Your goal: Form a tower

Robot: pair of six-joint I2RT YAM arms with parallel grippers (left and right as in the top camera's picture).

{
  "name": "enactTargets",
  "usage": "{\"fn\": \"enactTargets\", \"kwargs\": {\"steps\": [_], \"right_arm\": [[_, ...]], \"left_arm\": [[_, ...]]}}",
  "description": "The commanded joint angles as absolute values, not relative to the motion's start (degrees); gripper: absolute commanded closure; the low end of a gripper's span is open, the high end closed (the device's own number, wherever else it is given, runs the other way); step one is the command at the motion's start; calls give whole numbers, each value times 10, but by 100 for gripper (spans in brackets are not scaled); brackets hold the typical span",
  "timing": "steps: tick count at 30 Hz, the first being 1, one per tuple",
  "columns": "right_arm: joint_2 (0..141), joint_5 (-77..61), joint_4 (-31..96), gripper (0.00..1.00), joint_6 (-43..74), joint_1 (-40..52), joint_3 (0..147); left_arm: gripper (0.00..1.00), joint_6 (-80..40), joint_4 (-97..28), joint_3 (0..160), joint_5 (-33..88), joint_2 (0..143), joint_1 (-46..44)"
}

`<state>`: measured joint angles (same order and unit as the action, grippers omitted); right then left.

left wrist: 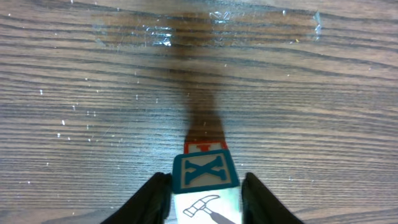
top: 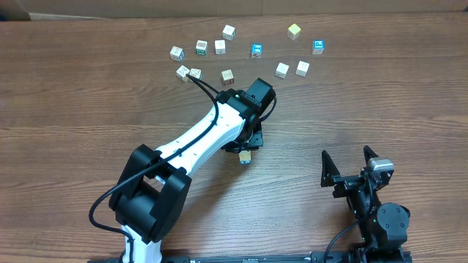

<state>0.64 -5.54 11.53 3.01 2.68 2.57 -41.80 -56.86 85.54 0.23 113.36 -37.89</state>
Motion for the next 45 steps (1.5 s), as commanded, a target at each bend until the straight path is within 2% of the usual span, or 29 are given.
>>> {"fn": "enactTargets", "kwargs": {"steps": [1,31,35,45], "right_arm": [[3,-56,125,0,32,29,38],[3,-56,125,0,32,29,38],[3,-56,125,0,32,29,38],[3,-56,125,0,32,29,38]], "left_arm": [[68,-416,-571,854,10,1122,-383],[65,-402,-581,854,25,1122,-390],[62,-400,-581,854,25,1122,-390],[69,-392,-581,854,25,1122,-390]]}}
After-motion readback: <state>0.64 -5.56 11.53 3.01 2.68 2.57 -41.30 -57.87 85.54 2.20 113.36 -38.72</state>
